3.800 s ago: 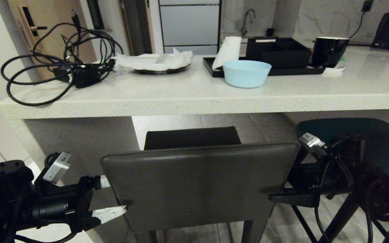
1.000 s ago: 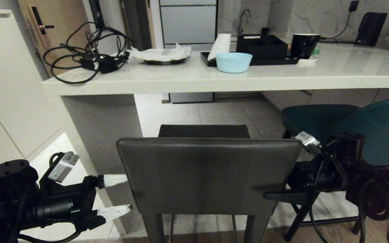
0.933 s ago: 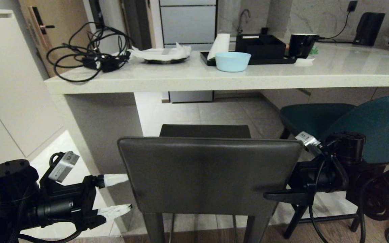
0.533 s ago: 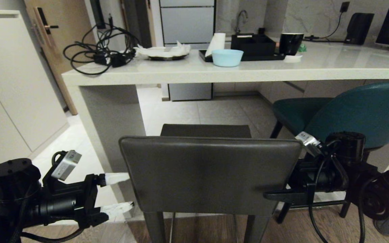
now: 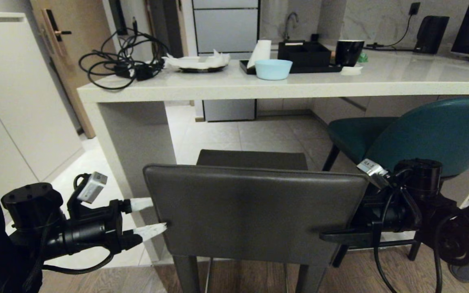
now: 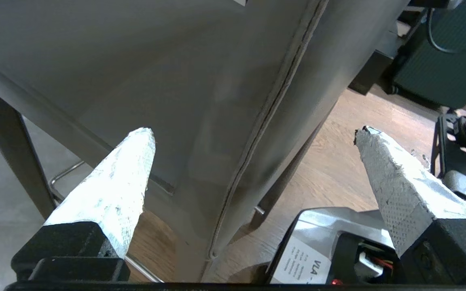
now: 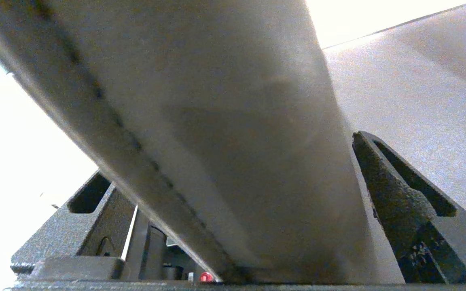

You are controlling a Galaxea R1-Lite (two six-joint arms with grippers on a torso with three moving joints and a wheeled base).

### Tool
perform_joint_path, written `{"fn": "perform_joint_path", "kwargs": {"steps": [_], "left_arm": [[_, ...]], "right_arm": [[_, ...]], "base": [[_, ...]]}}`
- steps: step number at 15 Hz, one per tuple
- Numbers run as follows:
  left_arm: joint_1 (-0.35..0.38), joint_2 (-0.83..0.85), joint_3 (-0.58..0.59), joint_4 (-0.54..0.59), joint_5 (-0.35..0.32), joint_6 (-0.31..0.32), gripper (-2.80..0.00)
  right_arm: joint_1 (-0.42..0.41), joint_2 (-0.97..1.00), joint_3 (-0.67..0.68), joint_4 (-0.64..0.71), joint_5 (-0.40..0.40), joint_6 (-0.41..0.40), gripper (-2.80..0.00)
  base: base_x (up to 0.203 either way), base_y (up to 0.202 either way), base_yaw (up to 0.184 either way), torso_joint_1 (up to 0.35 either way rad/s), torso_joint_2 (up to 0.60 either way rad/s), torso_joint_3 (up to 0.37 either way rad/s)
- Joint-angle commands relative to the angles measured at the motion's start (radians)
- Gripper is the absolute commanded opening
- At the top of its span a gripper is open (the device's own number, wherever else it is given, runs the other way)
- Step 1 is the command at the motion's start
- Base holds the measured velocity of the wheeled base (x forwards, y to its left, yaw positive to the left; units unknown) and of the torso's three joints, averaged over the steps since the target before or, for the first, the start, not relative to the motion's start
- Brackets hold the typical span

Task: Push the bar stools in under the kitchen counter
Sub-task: Pull the gray chair out from under the dining table

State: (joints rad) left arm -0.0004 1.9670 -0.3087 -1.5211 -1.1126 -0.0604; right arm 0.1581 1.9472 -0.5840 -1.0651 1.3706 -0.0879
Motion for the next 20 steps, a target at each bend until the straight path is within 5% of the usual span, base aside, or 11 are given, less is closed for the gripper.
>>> {"fn": "perform_joint_path", "kwargs": {"steps": [1,7,20], "left_arm": [[-0.015,0.022,-0.026,-0.009,-0.006,-0.001,0.0],[-0.135,-0.012,-0.021,-0.009,-0.006,-0.015,0.0],[-0.174,-0.154,0.142,-0.009,-0.005,-0.015,0.0]], "right_arm": [[0.0,-0.002,0.001,-0.007,0.007,-0.001,0.0],[-0.003,-0.004,0.004,-0.007,0.005,-0.001,0.0],[0.001,-0.028,0.019,-0.007,0.005,0.0,0.0]], "base": [[0.0,0.0,0.0,0.0,0.0,0.0],[0.0,0.0,0.0,0.0,0.0,0.0],[0.0,0.0,0.0,0.0,0.0,0.0]]}}
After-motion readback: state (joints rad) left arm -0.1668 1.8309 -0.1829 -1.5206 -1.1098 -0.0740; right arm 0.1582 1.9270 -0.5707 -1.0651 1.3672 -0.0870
